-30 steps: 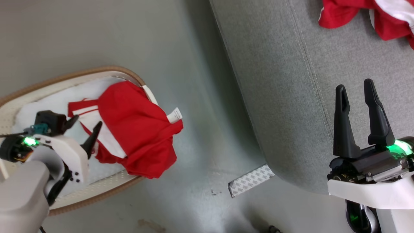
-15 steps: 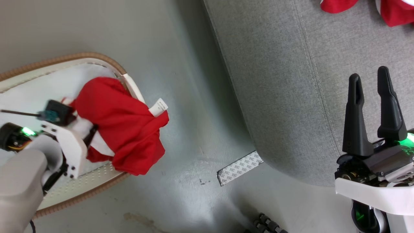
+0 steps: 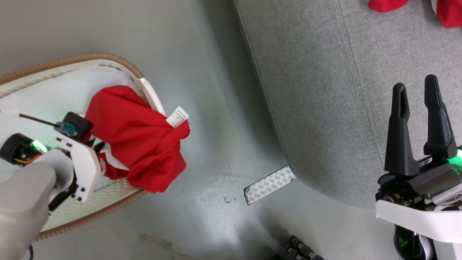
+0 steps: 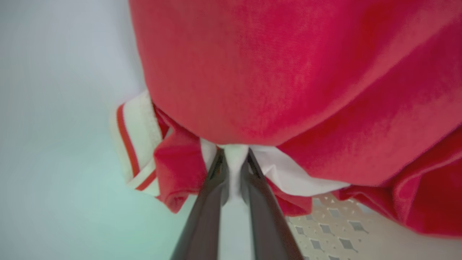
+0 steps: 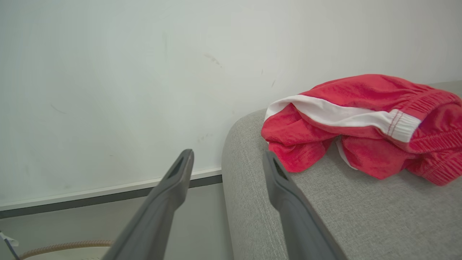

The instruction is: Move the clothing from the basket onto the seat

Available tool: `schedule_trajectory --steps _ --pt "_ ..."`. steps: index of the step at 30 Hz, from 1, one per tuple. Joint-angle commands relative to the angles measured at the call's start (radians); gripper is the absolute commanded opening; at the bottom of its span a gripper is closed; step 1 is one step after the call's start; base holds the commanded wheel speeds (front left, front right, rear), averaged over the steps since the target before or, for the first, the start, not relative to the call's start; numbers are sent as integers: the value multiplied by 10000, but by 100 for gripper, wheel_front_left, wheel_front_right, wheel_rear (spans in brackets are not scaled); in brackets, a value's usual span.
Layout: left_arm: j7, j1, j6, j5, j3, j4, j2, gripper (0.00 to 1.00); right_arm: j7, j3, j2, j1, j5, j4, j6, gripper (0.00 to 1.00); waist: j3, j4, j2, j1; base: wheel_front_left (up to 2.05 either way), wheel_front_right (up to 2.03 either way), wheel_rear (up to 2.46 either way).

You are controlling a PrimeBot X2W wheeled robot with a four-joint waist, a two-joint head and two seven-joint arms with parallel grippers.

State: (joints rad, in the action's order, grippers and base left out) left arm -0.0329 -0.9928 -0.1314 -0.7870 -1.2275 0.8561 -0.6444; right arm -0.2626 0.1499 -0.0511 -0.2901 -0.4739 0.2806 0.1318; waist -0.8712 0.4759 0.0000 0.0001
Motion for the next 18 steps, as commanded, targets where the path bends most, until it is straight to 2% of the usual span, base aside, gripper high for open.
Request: schedule_trajectory --steps 1,9,18 --pt "73 -84 13 -200 -36 67 -92 0 -31 -18 10 -12 13 -39 -24 100 2 -2 0 -1 0 0 0" --pt "815 148 13 -726 -269 288 -185 0 -33 230 9 -371 -1 -325 -24 100 452 140 0 -1 0 0 0" --pt "1948 913 12 -1383 -405 144 771 0 -31 -134 7 -358 546 -950 -24 100 2269 -469 0 -1 0 0 0"
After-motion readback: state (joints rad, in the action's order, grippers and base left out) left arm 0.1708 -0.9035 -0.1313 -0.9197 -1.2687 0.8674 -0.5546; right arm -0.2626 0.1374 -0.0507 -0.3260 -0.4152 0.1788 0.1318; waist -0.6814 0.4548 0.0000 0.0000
